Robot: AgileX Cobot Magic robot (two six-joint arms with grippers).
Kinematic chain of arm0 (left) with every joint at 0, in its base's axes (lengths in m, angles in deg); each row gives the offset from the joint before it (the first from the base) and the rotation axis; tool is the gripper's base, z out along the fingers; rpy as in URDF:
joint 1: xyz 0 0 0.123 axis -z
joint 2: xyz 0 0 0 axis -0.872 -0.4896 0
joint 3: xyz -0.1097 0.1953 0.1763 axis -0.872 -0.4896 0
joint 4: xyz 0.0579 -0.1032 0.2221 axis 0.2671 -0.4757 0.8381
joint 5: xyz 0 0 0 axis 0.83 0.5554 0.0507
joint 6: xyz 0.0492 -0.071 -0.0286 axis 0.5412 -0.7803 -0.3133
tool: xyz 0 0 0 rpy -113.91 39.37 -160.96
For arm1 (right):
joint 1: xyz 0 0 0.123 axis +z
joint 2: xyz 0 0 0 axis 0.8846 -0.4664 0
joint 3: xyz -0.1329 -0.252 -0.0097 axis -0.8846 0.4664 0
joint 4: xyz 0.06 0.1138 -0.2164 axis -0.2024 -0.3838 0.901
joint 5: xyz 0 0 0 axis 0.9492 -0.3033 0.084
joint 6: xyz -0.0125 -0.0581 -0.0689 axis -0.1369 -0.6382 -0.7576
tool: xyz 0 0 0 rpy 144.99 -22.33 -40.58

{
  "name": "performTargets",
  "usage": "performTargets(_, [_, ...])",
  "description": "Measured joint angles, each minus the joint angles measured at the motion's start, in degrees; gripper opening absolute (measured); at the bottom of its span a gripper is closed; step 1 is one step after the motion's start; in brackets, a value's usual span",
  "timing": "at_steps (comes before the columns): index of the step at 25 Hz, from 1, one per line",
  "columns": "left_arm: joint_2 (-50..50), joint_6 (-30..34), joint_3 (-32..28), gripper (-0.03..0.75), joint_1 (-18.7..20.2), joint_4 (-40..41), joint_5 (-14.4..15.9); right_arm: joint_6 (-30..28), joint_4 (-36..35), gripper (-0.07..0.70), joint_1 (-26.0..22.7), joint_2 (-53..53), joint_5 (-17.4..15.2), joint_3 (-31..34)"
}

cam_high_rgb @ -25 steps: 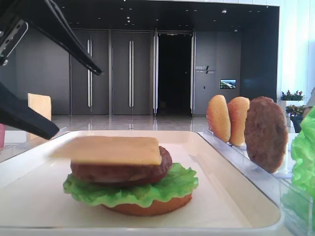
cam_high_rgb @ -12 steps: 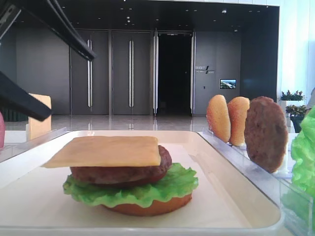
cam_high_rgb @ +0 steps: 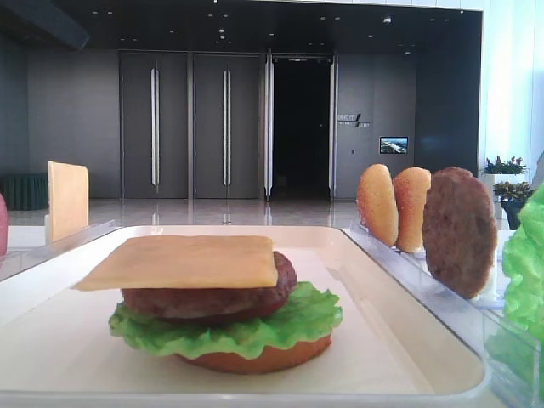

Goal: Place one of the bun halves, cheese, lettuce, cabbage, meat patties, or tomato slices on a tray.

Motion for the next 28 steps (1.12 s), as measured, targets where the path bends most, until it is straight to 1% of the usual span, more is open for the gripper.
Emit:
performTargets(2, [0.11,-4.03,2.13,0.576,0.0,6.75,0.01,0.0,0.0,0.587,0.0,0.0,0.0,0.0])
performTargets(4, [0.11,-10.7,4.02,0.576,0.0,17.96,0.46,0.0,0.0,0.587,0.0,0.0,0.0,0.0])
performTargets(5, [0.11,-15.32,4.98,0.576,0.0,24.61,1.07,0.0,0.0,0.587,0.0,0.0,0.0,0.0])
performTargets(7, [0.11,-24.92,6.62,0.576,0.0,37.47,3.27,0.0,0.0,0.587,0.0,0.0,0.0,0.0])
performTargets(10, [0.11,-40.7,9.48,0.576,0.0,56.18,8.82,0.0,0.0,0.587,0.0,0.0,0.0,0.0])
performTargets(12, [0.11,-49.03,12.0,0.576,0.0,66.73,13.29,0.0,0.0,0.587,0.0,0.0,0.0,0.0])
performTargets(13, [0.11,-52.25,13.13,0.576,0.0,71.49,15.82,0.0,0.0,0.587,0.0,0.0,0.0,0.0])
performTargets(14, [0.11,-54.03,14.41,0.576,0.0,75.14,17.67,0.0,0.0,0.587,0.0,0.0,0.0,0.0])
performTargets(15, [0.11,-55.29,15.62,0.576,0.0,77.63,19.56,0.0,0.0,0.587,0.0,0.0,0.0,0.0])
performTargets(17, [0.11,-56.27,17.47,0.576,-0.11,79.64,22.49,0.0,0.0,0.587,0.0,0.0,0.0,0.0])
performTargets(21, [0.11,-56.26,19.38,0.576,-2.2,80.53,25.58,0.0,0.0,0.587,0.0,0.0,0.0,0.0])
performTargets(24, [0.11,-53.86,19.8,0.576,-5.92,80.79,28.54,0.0,0.0,0.587,0.0,0.0,0.0,0.0])
performTargets(28, [0.11,-49.84,19.86,0.576,-14.02,81.13,31.61,0.0,0.0,0.587,0.0,0.0,0.0,0.0])
